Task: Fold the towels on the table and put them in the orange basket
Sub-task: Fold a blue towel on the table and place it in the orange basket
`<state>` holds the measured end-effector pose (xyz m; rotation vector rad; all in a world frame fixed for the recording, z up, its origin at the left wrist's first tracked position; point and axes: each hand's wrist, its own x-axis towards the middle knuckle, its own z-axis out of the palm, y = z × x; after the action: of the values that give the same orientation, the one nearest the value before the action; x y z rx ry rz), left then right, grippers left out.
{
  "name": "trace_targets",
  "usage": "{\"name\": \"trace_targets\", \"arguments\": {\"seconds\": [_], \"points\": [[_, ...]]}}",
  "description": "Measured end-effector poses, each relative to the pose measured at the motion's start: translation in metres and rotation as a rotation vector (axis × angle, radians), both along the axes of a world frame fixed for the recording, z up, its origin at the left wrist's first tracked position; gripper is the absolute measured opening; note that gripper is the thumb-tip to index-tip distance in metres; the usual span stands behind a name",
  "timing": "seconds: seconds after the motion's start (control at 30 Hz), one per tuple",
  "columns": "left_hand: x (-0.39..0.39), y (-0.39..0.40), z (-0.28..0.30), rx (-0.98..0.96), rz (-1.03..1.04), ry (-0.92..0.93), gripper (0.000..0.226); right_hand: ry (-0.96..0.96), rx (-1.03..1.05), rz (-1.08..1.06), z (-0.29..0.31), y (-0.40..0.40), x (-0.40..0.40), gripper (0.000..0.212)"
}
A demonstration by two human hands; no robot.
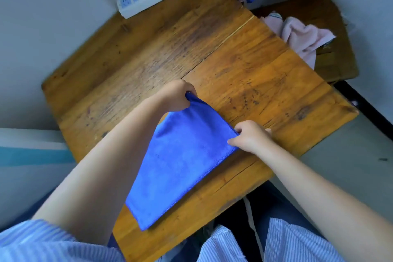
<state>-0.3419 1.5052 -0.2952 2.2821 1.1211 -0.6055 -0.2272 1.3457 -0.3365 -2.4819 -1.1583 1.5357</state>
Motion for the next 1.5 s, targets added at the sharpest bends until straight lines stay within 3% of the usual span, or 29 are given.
{"name": "trace_targets", "arguments": {"seconds": [0.07,0.17,0.3,0.4,0.77,1.0,1.1,1.37,1.5], "points": [[-0.001,0.003,0.003,0.055,-0.047,0.049,0.043,-0.046,0.016,0.032,0.005,0.01,0.005,0.026],[-0.012,0.013,0.007,0.196,0.003,0.023,0.041,-0.216,0.168,0.038,0.015,0.03,0.007,0.007],[-0.039,0.018,0.012,0.397,0.159,-0.119,0.029,-0.484,0.416,0.081,0.035,0.05,0.0,0.014],[-0.072,0.012,0.014,0.46,0.199,-0.212,0.021,-0.569,0.583,0.148,0.051,0.045,-0.023,0.012],[-0.201,-0.053,-0.006,0.495,0.005,-0.364,0.002,-0.601,0.638,0.481,0.043,-0.041,-0.136,0.021],[-0.247,-0.075,-0.032,0.45,-0.047,-0.3,0.011,-0.581,0.98,0.542,0.009,-0.077,-0.179,0.02],[-0.256,-0.083,-0.039,0.428,-0.106,-0.256,0.008,-0.563,1.005,0.55,-0.004,-0.088,-0.187,0.023],[-0.276,-0.092,-0.046,0.459,-0.257,-0.261,0.028,-0.49,1.011,0.605,-0.013,-0.104,-0.201,0.022],[-0.282,-0.093,-0.057,0.456,-0.206,-0.215,0.014,-0.463,0.966,0.649,-0.023,-0.11,-0.206,0.012]]}}
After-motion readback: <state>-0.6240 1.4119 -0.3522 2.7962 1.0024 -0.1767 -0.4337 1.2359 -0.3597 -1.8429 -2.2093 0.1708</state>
